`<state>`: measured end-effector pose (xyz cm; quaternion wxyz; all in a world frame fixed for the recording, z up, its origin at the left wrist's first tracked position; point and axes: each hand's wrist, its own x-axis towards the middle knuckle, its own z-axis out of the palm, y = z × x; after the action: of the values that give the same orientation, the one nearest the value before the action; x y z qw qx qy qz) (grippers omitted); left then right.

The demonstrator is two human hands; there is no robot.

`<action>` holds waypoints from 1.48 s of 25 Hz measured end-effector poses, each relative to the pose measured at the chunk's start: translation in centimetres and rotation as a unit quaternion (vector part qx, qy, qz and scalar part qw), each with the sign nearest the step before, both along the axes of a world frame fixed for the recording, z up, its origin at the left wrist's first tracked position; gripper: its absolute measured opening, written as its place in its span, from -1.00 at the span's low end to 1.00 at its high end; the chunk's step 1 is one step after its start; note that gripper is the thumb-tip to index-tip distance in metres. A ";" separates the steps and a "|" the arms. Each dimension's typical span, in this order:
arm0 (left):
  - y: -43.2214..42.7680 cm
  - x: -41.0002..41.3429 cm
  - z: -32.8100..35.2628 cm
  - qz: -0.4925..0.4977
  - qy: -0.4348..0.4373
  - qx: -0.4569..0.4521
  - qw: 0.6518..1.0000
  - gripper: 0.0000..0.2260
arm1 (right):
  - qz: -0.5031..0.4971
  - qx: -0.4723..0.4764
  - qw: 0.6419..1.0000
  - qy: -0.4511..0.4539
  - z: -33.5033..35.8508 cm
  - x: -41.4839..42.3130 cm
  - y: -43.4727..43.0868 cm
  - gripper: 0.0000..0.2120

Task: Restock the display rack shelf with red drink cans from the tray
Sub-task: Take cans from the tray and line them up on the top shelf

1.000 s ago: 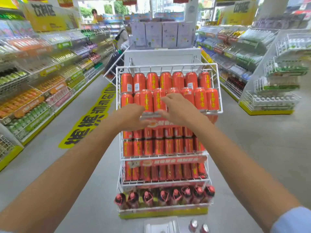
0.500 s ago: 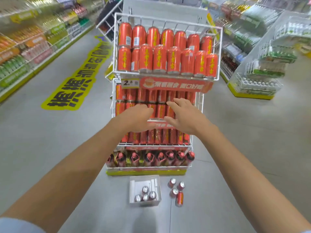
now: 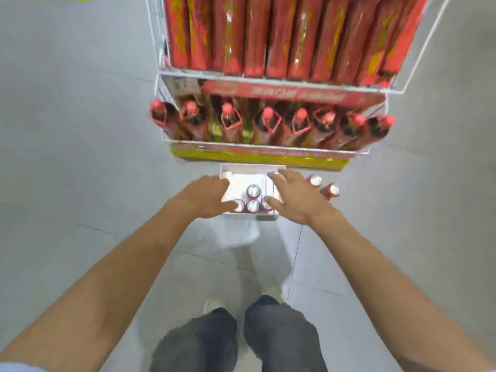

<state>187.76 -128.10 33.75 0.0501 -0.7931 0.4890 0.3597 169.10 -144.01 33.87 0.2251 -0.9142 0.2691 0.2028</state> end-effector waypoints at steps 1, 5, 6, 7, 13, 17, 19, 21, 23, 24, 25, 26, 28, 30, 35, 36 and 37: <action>0.6 -0.4 -5.0 0.010 0.006 0.017 1.000 -0.46 | -0.005 0.012 1.000 0.015 -5.1 -0.7 0.5 -0.36; 0.4 -1.1 -21.6 0.023 0.022 0.019 0.999 -0.43 | -0.013 0.021 0.999 0.035 -22.0 -1.6 0.1 -0.35; 0.0 -1.0 -24.2 0.029 0.021 0.010 0.999 -0.43 | -0.019 0.020 0.999 0.030 -24.8 -1.6 -0.4 -0.34; -0.6 -0.8 -26.7 0.033 0.018 0.000 0.999 -0.46 | -0.025 0.018 0.999 0.024 -27.5 -1.5 -0.9 -0.34; -3.0 -0.4 -35.8 0.045 0.012 -0.014 0.999 -0.60 | -0.062 0.041 0.997 0.014 -35.9 -1.2 -2.8 -0.30; -3.6 -0.9 -38.9 0.063 0.031 -0.028 0.997 -0.68 | -0.060 0.040 0.997 -0.012 -37.9 -1.4 -2.9 -0.30; -3.7 -0.8 -39.5 0.074 0.036 -0.048 0.995 -0.60 | -0.064 0.041 0.997 -0.027 -38.3 -1.6 -2.9 -0.31; -4.1 -0.4 -39.8 0.080 0.038 -0.057 0.994 -0.58 | -0.071 0.044 0.995 -0.044 -38.5 -1.6 -3.0 -0.33; -4.6 -0.1 -40.1 0.095 0.029 -0.066 0.993 -0.61 | -0.080 0.042 0.994 -0.062 -38.6 -1.4 -3.2 -0.34; -4.9 0.0 -40.3 0.111 0.019 -0.080 0.990 -0.65 | -0.087 0.042 0.993 -0.073 -38.6 -1.2 -3.5 -0.36; -5.3 0.1 -40.6 0.130 0.007 -0.101 0.986 -0.70 | -0.102 0.045 0.990 -0.087 -38.7 -1.0 -3.8 -0.39; -5.6 0.2 -41.0 0.150 -0.003 -0.126 0.981 -0.75 | -0.125 0.052 0.986 -0.102 -38.9 -0.8 -4.1 -0.44; -6.0 0.5 -42.3 0.176 -0.005 -0.162 0.971 -0.77 | -0.177 0.068 0.972 -0.141 -39.4 -0.6 -4.5 -0.51; -6.2 0.8 -43.5 0.205 0.016 -0.181 0.962 -0.67 | -0.214 0.077 0.958 -0.174 -40.1 -0.5 -4.6 -0.51; -5.8 1.2 -42.3 0.340 0.145 -0.227 0.901 -0.53 | -0.265 0.104 0.931 -0.227 -39.5 -0.7 -4.1 -0.65; -5.7 1.4 -40.9 0.342 0.146 -0.239 0.897 -0.53 | -0.269 0.107 0.927 -0.237 -38.3 -0.9 -4.0 -0.67; -5.7 1.9 -38.6 0.342 0.148 -0.255 0.892 -0.54 | -0.274 0.110 0.922 -0.250 -36.3 -1.0 -3.8 -0.69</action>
<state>189.62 -133.78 -4.85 -0.3530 -0.8345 0.2645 0.3303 168.09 -147.83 -2.44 0.4311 -0.7952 0.4199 -0.0740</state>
